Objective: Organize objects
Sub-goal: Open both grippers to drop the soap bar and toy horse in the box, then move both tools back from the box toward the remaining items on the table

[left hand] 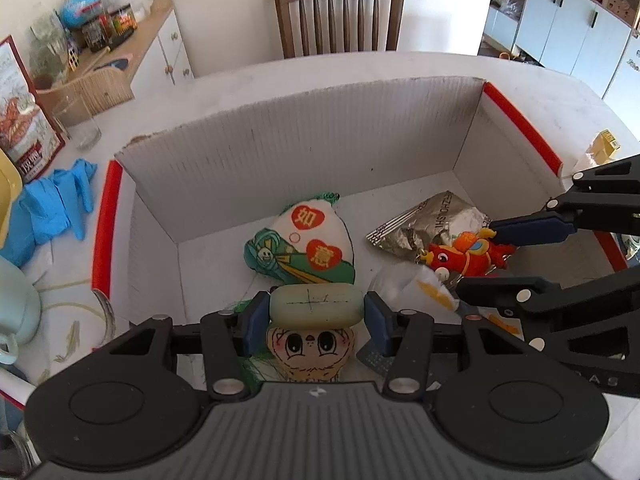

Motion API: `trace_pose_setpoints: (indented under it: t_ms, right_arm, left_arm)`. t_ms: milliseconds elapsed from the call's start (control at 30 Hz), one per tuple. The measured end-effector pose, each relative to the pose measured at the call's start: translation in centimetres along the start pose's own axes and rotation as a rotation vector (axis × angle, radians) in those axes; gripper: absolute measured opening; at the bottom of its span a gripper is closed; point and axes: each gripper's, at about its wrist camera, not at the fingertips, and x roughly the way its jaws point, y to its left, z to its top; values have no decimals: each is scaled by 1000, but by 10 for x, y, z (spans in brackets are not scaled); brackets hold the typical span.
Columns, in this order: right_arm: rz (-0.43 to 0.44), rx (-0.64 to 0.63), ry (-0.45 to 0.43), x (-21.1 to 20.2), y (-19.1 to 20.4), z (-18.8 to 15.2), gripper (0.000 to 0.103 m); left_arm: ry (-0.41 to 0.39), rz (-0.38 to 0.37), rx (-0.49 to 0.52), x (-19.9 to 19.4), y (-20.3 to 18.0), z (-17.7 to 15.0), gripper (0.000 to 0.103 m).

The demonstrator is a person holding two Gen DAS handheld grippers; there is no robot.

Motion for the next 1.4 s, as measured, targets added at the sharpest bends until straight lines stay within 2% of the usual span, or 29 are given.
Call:
trace_pose_setpoints:
  t_ms: [400, 567, 633, 1100, 1267, 1400]
  right_arm:
    - [15, 6, 2, -3, 0, 1, 40]
    - [22, 10, -14, -11, -2, 0, 44]
    - [24, 15, -22, -15, -3, 0, 44]
    - [70, 53, -119, -64, -9, -9, 48]
    - [86, 61, -168, -88, -11, -13, 49]
    - [91, 83, -217, -110, -16, -21, 61]
  left_arm:
    - [45, 0, -13, 3, 1, 2, 51]
    - [24, -1, -38, -4, 3, 2, 63]
    - [18, 0, -43, -9, 2, 1, 64]
    - [-106, -17, -50, -66, -12, -2, 64]
    - [-166, -22, -49, -93, -24, -2, 68]
    - [-209, -22, -33, -111, -39, -1, 73]
